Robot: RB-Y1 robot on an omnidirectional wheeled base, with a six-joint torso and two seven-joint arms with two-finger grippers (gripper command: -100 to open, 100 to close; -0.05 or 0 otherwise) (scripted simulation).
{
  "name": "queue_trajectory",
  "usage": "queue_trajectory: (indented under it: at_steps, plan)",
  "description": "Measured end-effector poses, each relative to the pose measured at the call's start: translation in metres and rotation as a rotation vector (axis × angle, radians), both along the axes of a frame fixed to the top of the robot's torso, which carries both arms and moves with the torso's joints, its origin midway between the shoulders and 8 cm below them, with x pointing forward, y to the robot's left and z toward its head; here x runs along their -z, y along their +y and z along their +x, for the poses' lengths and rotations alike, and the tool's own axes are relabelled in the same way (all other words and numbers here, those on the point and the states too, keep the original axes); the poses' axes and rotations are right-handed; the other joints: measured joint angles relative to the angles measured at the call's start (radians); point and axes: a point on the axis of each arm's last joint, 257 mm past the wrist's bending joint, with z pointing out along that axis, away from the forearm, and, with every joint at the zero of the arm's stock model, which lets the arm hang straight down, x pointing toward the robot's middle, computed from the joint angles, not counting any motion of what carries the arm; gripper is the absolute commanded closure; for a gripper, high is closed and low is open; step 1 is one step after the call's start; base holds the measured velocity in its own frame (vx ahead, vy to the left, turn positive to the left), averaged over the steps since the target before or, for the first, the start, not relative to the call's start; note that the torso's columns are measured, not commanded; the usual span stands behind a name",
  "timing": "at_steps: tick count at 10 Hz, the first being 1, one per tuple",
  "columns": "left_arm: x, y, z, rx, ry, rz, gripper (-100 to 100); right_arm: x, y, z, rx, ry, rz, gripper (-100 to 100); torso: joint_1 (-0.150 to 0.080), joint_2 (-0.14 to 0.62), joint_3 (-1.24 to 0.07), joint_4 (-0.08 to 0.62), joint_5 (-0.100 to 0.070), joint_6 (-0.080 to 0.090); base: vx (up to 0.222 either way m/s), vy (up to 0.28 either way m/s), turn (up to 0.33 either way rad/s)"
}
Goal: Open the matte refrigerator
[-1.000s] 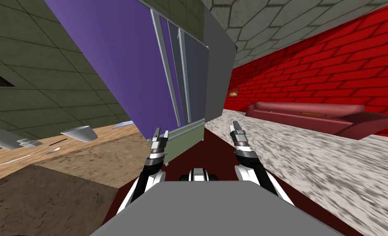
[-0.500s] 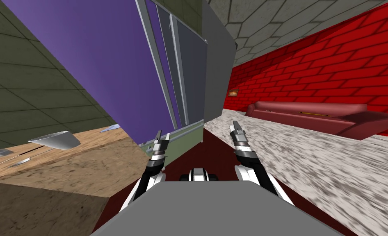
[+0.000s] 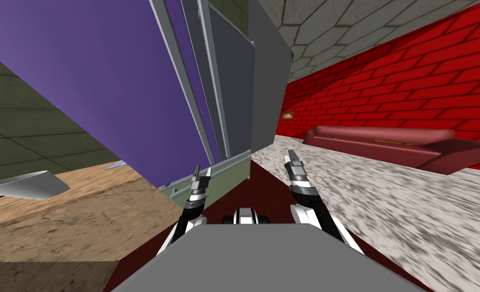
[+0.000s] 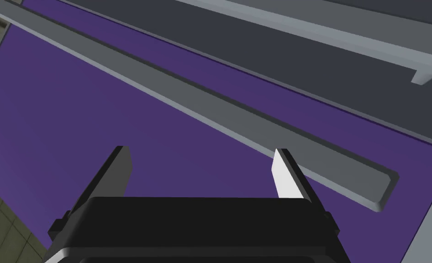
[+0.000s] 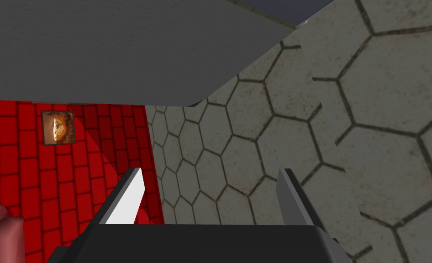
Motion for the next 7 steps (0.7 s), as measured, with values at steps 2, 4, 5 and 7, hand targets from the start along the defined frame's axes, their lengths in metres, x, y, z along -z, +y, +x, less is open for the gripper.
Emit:
queue_trajectory:
  at_steps: [2, 4, 5, 7]
  plan:
    - [0.016, 0.007, 0.001, 0.012, 0.012, -0.049, -100, 0.0, 0.0, 0.0, 0.0, 0.0, 0.0, 0, 0.002, 0.001, 0.0, 0.0, 0.001, 0.0, 0.144, -0.065, -0.022]
    - [0.031, 0.012, 0.001, 0.024, 0.024, -0.097, -100, 0.0, 0.0, 0.0, 0.0, 0.0, 0.0, 0, 0.002, 0.002, 0.001, 0.0, 0.001, 0.0, 0.15, -0.051, -0.022]
    - [0.039, 0.016, 0.0, 0.03, 0.031, -0.12, -100, 0.0, 0.0, 0.0, 0.0, 0.0, 0.0, 0, 0.002, 0.001, 0.0, 0.0, 0.001, 0.0, 0.159, -0.036, -0.022]
    - [0.054, 0.021, -0.003, 0.04, 0.047, -0.164, -100, 0.0, 0.0, 0.0, 0.0, 0.0, 0.0, 0, 0.0, 0.0, 0.0, 0.0, 0.0, 0.0, 0.149, -0.071, -0.012]
